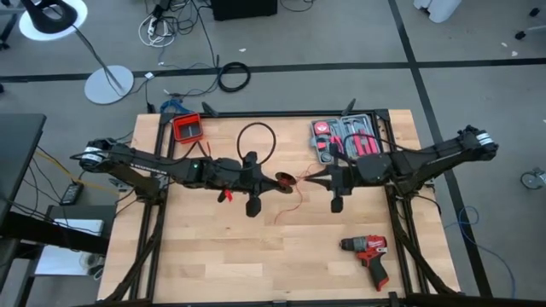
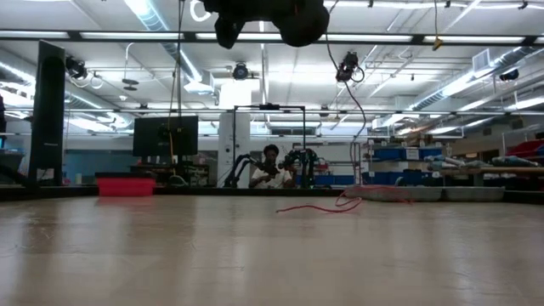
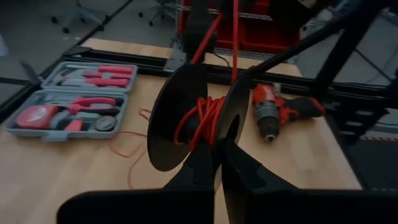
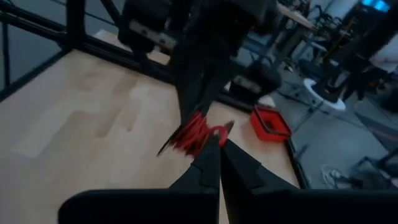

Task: Coil cords
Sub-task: Coil the red wire onto the black spool

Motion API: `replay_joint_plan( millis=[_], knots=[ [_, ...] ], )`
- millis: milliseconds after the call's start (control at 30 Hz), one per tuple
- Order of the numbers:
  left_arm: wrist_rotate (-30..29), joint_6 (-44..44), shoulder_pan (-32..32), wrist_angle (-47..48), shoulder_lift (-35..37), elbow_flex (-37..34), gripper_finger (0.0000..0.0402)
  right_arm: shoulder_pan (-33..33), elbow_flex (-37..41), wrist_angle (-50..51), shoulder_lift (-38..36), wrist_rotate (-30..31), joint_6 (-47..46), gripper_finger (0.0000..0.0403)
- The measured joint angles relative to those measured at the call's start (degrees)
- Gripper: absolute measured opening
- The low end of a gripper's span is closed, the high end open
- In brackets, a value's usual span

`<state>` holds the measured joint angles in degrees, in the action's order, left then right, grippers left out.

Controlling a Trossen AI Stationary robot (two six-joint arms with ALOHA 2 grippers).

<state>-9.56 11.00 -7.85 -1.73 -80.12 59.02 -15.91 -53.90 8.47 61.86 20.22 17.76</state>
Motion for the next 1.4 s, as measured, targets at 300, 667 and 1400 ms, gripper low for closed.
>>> replay_joint_plan(
  millis=[300, 667, 1400],
  knots=[
    [4.8, 2.5, -0.8, -1.9, -3.1, 0.1, 0.0009, 4.8, -4.5, -1.4, 6.4, -7.6, 5.6, 0.0],
    [14.6, -2.7, -0.8, -9.2, -5.7, 0.0, 0.0009, 9.5, -4.5, -5.4, 11.2, -22.6, 6.4, 0.0],
    [20.8, -18.4, -0.8, -23.7, -5.7, 0.0, 0.0009, 10.0, -4.6, -8.6, 11.2, -33.4, -4.3, 0.0004]
  ],
)
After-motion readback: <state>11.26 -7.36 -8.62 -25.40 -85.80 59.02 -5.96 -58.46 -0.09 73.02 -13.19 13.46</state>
